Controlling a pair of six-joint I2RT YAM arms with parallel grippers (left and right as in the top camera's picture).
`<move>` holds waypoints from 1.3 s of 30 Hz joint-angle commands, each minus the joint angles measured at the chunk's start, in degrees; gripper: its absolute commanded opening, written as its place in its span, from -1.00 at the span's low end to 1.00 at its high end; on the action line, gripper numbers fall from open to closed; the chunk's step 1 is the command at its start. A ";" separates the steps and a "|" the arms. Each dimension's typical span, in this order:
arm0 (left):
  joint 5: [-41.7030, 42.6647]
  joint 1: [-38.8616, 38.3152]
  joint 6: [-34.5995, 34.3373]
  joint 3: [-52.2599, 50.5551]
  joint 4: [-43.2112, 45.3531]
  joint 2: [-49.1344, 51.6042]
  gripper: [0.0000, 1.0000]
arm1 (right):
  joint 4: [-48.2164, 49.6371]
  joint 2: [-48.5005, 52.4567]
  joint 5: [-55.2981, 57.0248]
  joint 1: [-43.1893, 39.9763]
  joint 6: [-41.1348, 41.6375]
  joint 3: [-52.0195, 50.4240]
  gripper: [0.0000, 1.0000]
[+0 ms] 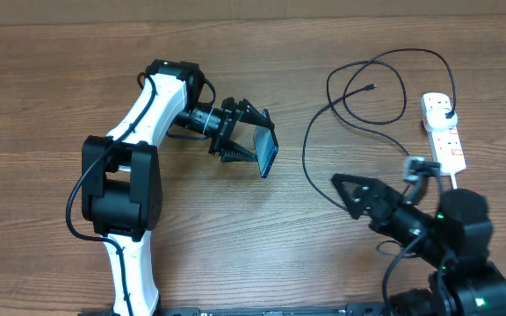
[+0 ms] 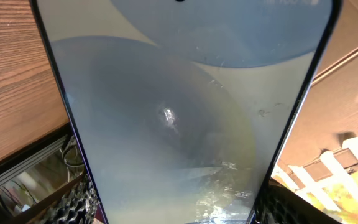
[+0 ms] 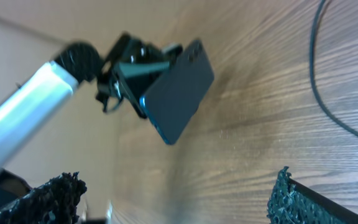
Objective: Plug charger to phone and switch on socket
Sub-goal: 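Move the right gripper toward the phone held by the left gripper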
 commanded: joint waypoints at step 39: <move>3.13 0.13 4.02 1.62 1.68 0.37 0.20 | 38.84 40.22 53.92 37.75 -10.60 1.38 0.75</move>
